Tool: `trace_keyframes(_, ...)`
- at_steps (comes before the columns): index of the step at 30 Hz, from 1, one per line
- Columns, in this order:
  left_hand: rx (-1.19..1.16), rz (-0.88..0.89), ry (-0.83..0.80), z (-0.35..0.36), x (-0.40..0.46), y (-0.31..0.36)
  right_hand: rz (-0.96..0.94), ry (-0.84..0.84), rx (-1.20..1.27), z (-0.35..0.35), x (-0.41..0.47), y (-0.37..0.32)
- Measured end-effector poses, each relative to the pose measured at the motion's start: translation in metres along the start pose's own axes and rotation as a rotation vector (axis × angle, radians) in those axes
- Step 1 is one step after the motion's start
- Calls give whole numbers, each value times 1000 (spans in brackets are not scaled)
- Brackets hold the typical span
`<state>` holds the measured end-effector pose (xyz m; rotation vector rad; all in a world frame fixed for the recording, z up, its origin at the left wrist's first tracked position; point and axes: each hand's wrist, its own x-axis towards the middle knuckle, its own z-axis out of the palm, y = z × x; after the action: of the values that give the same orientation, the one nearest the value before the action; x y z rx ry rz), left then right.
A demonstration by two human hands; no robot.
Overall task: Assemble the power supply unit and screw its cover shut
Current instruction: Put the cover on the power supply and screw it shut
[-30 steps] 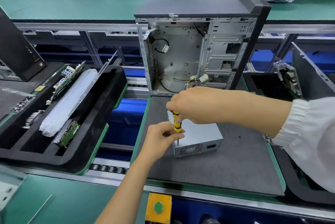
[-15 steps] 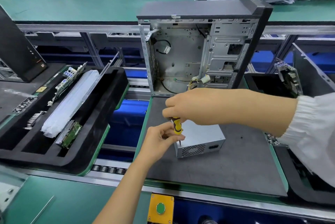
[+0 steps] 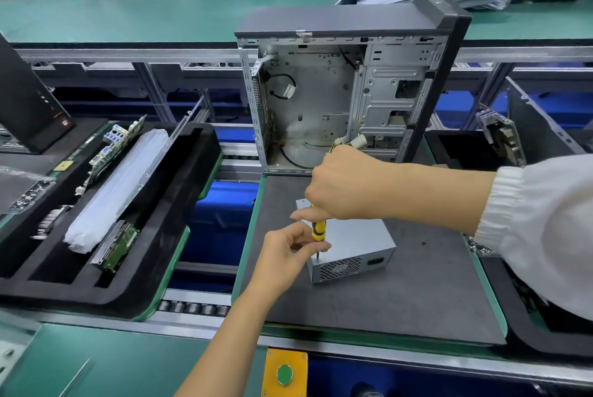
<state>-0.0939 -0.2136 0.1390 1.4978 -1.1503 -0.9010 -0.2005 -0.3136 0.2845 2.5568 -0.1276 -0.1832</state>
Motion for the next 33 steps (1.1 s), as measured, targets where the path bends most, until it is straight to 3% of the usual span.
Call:
trace_keyframes(3,-4,-1,-31,-3,1,2,-22,-21,-15,4,1,0)
trace_keyframes(7,-11,-3,-64,-7,2,-1,-183,-136,204,1,1,7)
trace_keyframes(10,2,40,-52,-7,0,-3,-229,-97,195,0,0,11)
trace_keyframes(17,1,6,42,0,0,-3,-141,-13,86,3,0,7)
trace_keyframes(24,1,-16,-30,-2,-1,1,-23,-12,-11,3,3,4)
trace_keyframes(29,20,9,-63,-6,2,1,-204,-138,129,4,2,10)
trace_keyframes(33,-16,21,-45,-3,1,-4,-214,-122,134,5,0,12)
